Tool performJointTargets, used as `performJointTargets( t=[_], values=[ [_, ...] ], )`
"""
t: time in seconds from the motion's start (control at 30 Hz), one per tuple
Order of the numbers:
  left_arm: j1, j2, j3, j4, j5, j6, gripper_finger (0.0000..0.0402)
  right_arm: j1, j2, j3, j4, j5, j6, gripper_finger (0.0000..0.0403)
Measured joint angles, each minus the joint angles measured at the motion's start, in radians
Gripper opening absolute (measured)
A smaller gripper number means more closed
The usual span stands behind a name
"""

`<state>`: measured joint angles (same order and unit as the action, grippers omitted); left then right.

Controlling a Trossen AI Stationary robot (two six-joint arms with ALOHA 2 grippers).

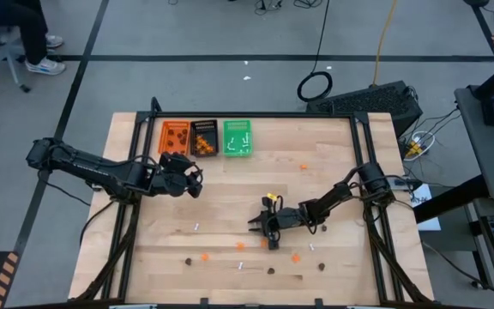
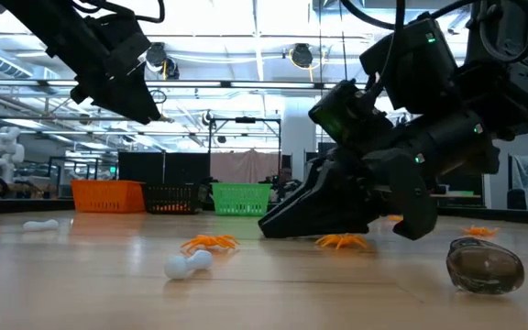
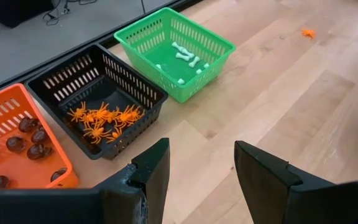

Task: Sort Halloween decoration
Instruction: Put the white bone toy into the green bin

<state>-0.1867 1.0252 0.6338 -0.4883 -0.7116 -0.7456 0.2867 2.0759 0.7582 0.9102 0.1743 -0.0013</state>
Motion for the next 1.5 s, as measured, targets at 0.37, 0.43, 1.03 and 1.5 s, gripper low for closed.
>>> performJointTargets(
  t=[0.37, 0.43, 1.03, 1.5],
  values=[
    [0.000, 0.015, 0.000, -0.004, -0.008, 0.001, 0.0178, -0.014, -0.095, -0.002, -0.042, -0.022, -0.127, 0.0081],
    [0.000, 0.027, 0.000, -0.006, -0.014, 0.001, 0.0178, -0.014, -0.111, -0.002, -0.041, -0.022, -0.166, 0.0081],
    [0.000, 0.087, 0.000, 0.014, -0.031, 0.000, 0.0178, -0.012, -0.234, 0.000, -0.055, -0.071, -0.662, 0.0081],
    [0.000, 0.087, 0.000, 0.038, -0.040, 0.002, 0.0178, -0.012, -0.235, 0.019, -0.047, -0.010, -0.891, 0.0081]
  ],
)
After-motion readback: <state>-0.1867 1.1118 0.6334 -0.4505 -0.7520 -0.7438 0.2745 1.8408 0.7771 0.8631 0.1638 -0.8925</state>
